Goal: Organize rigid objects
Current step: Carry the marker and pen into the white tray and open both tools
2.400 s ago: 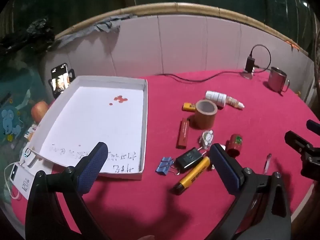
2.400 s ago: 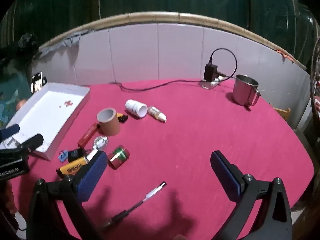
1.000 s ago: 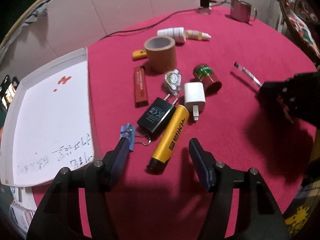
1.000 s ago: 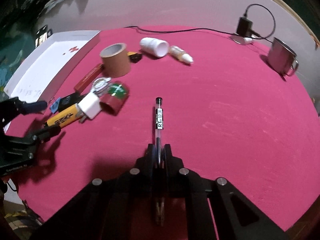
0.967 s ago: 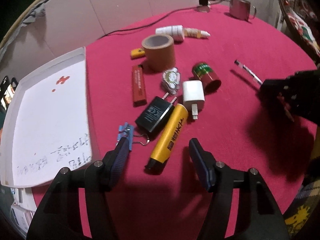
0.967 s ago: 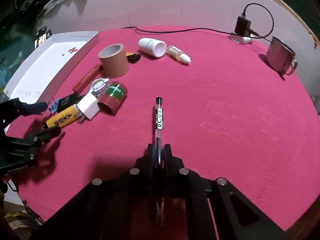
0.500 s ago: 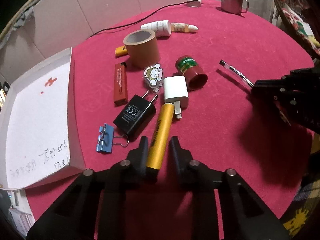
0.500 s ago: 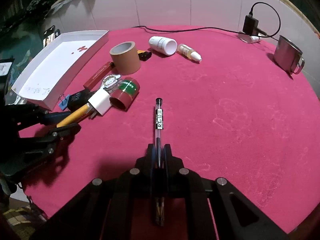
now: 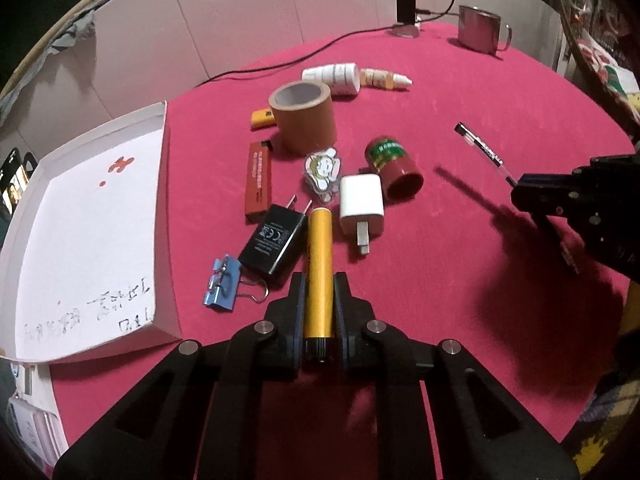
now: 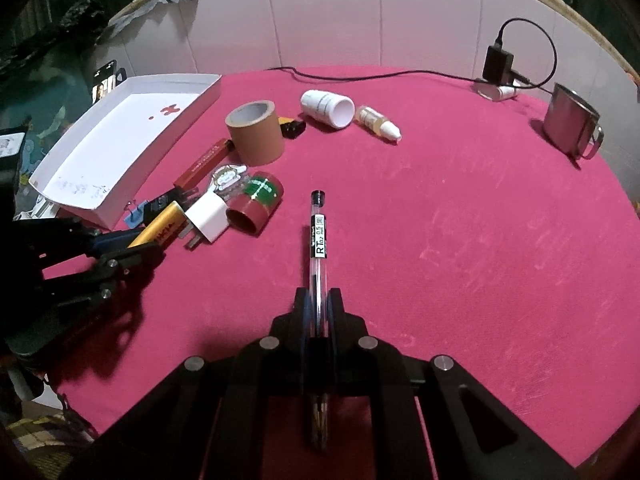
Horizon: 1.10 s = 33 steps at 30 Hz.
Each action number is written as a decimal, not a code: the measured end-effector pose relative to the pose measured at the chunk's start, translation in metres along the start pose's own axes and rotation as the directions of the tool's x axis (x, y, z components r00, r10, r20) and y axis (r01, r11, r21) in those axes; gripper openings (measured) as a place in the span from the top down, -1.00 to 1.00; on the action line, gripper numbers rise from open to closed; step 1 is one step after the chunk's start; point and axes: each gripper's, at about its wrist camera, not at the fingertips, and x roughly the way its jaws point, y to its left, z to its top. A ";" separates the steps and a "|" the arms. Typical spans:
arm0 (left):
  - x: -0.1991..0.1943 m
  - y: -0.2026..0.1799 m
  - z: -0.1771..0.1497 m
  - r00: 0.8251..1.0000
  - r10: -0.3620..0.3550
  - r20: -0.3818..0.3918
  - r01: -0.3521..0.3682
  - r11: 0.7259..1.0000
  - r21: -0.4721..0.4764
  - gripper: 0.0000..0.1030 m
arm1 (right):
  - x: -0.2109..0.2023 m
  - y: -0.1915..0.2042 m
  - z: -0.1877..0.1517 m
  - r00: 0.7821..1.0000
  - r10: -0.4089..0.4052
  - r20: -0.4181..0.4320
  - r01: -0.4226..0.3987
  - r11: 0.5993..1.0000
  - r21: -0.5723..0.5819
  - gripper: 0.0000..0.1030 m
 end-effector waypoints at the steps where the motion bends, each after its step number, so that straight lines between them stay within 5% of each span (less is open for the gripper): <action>1: -0.002 0.000 0.000 1.000 0.002 0.006 -0.002 1.000 -0.003 0.74 | -0.001 0.000 0.001 1.000 -0.001 0.003 0.001 1.000 0.000 0.87; 16: -0.026 0.028 0.003 0.996 -0.016 0.090 0.028 0.991 -0.134 0.75 | -0.018 -0.002 0.008 0.998 -0.007 0.068 0.006 1.000 0.009 0.87; 33: -0.047 0.047 0.003 0.988 0.042 0.150 -0.009 0.977 -0.215 0.75 | -0.054 0.008 0.033 0.985 -0.004 0.175 0.006 1.000 -0.015 0.87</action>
